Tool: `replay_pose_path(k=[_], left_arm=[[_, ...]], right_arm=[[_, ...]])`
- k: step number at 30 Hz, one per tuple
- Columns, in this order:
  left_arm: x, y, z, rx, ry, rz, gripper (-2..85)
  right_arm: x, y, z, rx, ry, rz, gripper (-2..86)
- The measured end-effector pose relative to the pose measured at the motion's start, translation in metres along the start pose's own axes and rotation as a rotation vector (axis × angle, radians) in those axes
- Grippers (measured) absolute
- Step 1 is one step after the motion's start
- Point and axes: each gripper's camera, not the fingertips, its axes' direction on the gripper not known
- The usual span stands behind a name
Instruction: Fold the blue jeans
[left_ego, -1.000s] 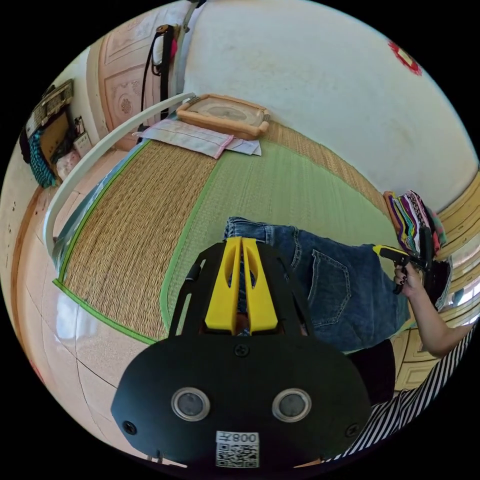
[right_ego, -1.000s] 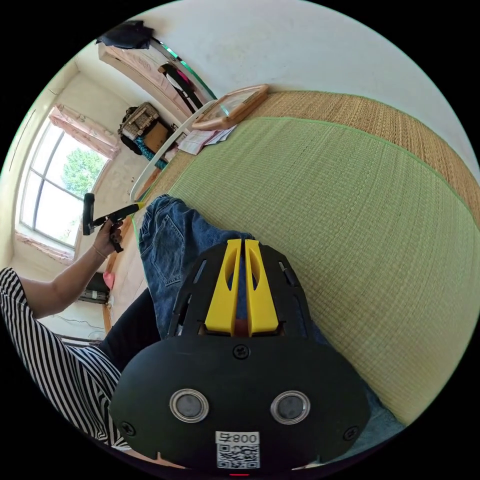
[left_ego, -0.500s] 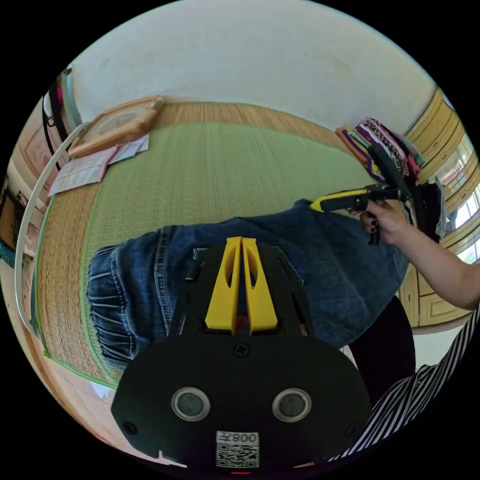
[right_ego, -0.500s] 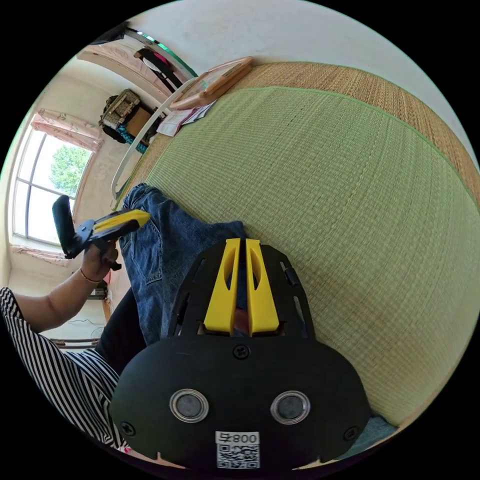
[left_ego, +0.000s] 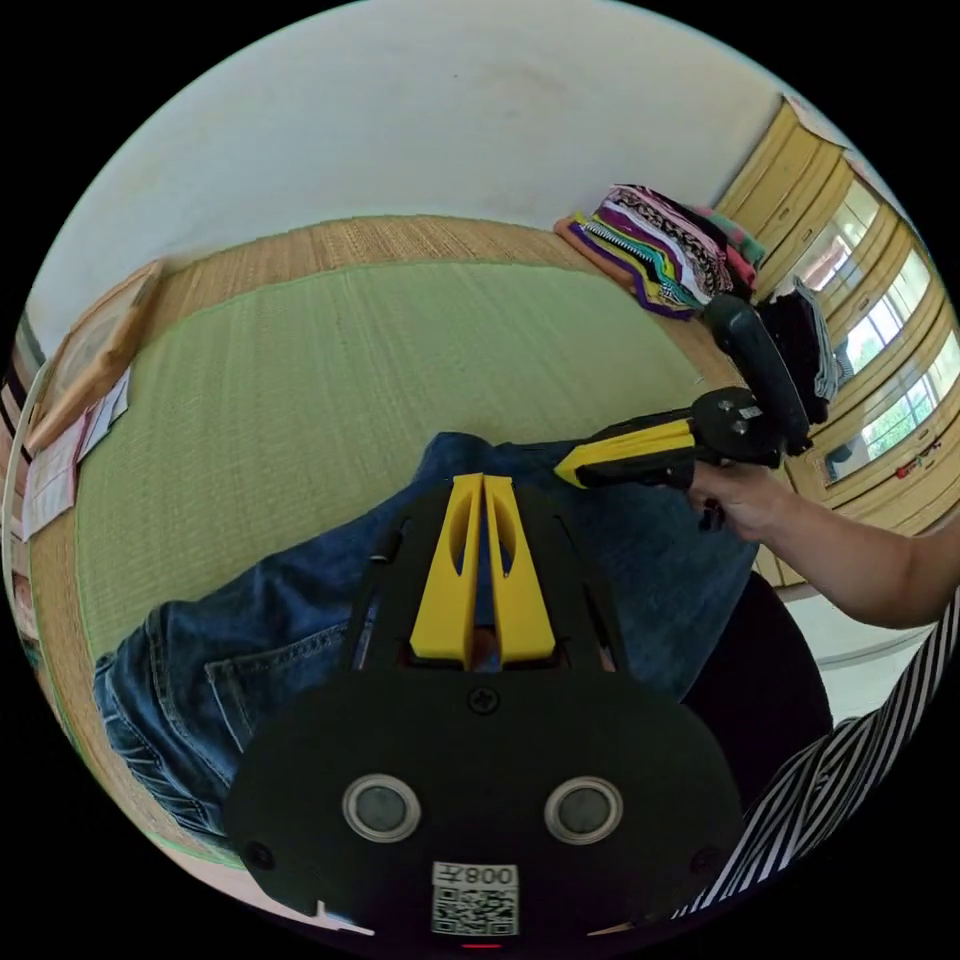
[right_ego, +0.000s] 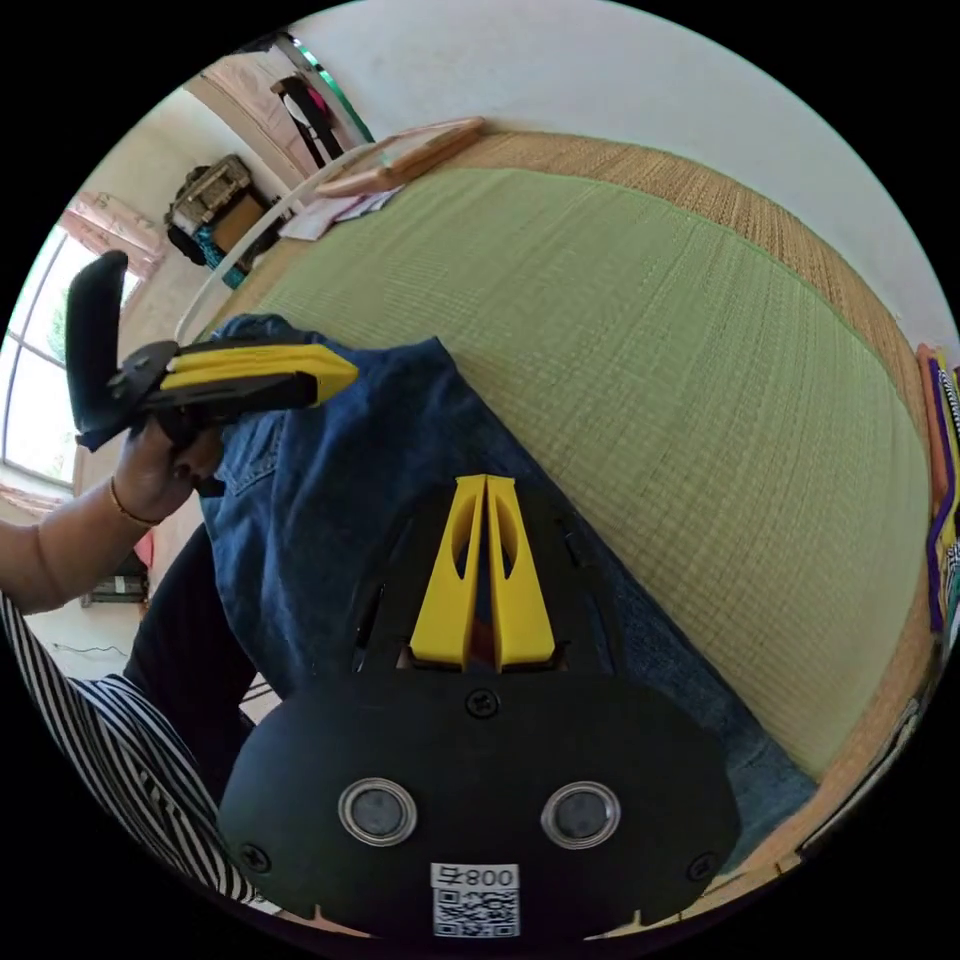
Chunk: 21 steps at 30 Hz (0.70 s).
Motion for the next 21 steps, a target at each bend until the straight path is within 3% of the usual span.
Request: replay_pose_path(k=[1, 8, 11, 17, 21], left_arm=[[0.006, -0.009, 0.023, -0.081, -0.059, 0.002, 0.0], [0.051, -0.052, 0.049, 0.0, 0.008, -0.029, 0.0], [0.075, -0.078, 0.09, -0.1, -0.03, -0.004, 0.0], [0.114, -0.107, 0.114, -0.078, -0.016, -0.034, 0.0], [0.155, -0.127, 0.133, -0.063, 0.033, 0.01, 0.0]], right_arm=[[0.004, 0.007, -0.004, 0.004, -0.032, 0.031, 0.1], [0.019, 0.07, -0.053, 0.09, 0.033, 0.097, 0.1], [0.038, 0.099, -0.055, 0.065, 0.075, 0.176, 0.1], [0.057, 0.161, -0.105, 0.153, 0.021, 0.242, 0.2], [0.075, 0.222, -0.131, 0.154, 0.153, 0.33, 0.1]])
